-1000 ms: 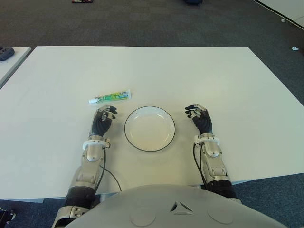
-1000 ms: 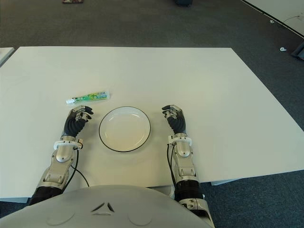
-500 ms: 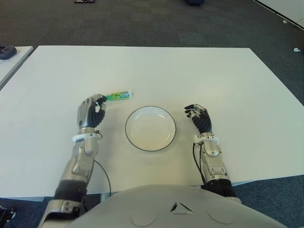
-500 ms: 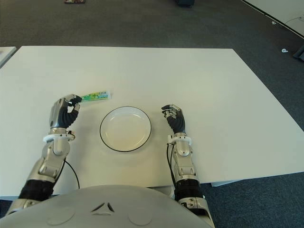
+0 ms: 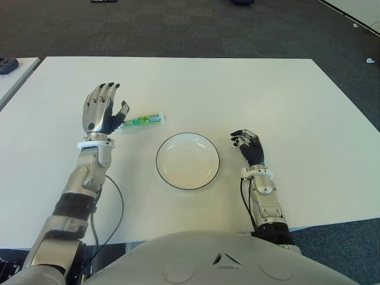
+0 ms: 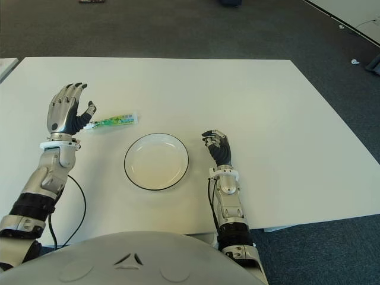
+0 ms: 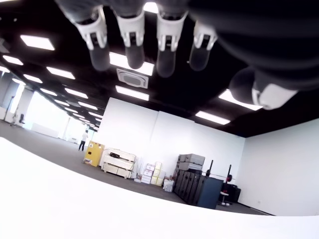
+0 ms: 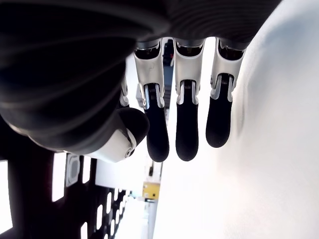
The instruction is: Put the toothpaste on the table into the plate.
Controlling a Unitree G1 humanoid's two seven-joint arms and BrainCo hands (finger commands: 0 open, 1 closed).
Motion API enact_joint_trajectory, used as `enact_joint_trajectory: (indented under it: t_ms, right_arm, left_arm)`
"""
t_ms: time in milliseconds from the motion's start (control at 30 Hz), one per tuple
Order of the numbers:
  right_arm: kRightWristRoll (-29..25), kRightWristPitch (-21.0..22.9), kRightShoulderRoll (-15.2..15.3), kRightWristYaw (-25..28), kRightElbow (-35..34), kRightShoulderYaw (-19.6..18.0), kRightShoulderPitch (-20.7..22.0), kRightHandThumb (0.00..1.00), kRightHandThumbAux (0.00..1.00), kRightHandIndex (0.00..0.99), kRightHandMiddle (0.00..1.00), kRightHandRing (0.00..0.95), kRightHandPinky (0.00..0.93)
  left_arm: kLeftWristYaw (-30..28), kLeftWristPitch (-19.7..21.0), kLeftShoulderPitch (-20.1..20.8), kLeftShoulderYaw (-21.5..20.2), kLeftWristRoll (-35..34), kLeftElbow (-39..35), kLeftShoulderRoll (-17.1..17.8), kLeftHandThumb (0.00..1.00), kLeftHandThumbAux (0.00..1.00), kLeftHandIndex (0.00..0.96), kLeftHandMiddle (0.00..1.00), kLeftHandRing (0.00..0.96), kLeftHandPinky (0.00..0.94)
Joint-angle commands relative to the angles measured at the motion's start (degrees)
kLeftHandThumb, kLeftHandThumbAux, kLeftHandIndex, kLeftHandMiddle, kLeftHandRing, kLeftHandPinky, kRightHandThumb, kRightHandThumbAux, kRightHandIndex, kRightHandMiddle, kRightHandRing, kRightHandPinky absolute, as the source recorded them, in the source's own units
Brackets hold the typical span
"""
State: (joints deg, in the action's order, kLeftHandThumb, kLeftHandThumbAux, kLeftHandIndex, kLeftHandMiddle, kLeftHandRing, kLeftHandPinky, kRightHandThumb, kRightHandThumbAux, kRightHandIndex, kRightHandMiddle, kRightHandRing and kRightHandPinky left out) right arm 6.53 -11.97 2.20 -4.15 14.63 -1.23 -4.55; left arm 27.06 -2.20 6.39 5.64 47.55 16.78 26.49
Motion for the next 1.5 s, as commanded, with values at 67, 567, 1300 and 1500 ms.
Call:
enact_joint_trajectory:
  t_ms: [67,567,1300,1500]
  right_arm:
    - [-0.3,0.6,-0.2,-0.1,0.6,0.1,0.2,0.708,0.729,0.421,0.432,0.426,0.444]
    - [-0.2,1.6,-0.2,-0.5,-0.6,0.1,-0.3,0.707,0.729,0.421,0.433,0.430,0.450]
    - [-0.3,2.1,-0.5,-0.5,-2.3,0.1,-1.2,0.707,0.726,0.425,0.429,0.423,0.441]
    - [-1.1,0.8,-0.4,0.6,-2.1,0.1,-1.4,0.707,0.726,0.425,0.431,0.424,0.447]
  left_arm:
    - [-3.5,0.0,5.2,3.3,1.6,6.5,3.8,0.567,0.231,0.013,0.019,0.014,0.026]
    - [-14.3,-0.3,16.5,11.3,2.4,15.2,8.8,0.502,0.151,0.000,0.000,0.000,0.000]
    - [-25.5,-11.6,26.9,22.9,3.6,26.5,12.3,0.509,0.178,0.000,0.000,0.000,0.000]
    - [-29.9,-14.4,28.4,25.3,4.3,26.7,13.7,0.518,0.196,0.000,0.000,0.000,0.000]
